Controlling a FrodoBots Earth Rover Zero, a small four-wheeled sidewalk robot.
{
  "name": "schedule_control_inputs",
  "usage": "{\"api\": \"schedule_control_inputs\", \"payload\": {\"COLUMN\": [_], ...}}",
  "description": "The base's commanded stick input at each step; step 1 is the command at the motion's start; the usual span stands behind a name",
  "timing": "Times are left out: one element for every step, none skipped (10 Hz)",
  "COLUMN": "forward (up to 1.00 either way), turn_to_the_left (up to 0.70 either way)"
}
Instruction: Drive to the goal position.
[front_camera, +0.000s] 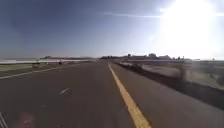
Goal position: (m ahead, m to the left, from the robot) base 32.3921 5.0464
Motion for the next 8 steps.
{"api": "schedule_control_inputs", "payload": {"forward": [0.7, 0.7, 0.7, 0.7, 0.7, 0.7, 0.7, 0.7], "turn_to_the_left": [0.0, 0.0, 0.0, 0.0, 0.0, 0.0, 0.0, 0.0]}}
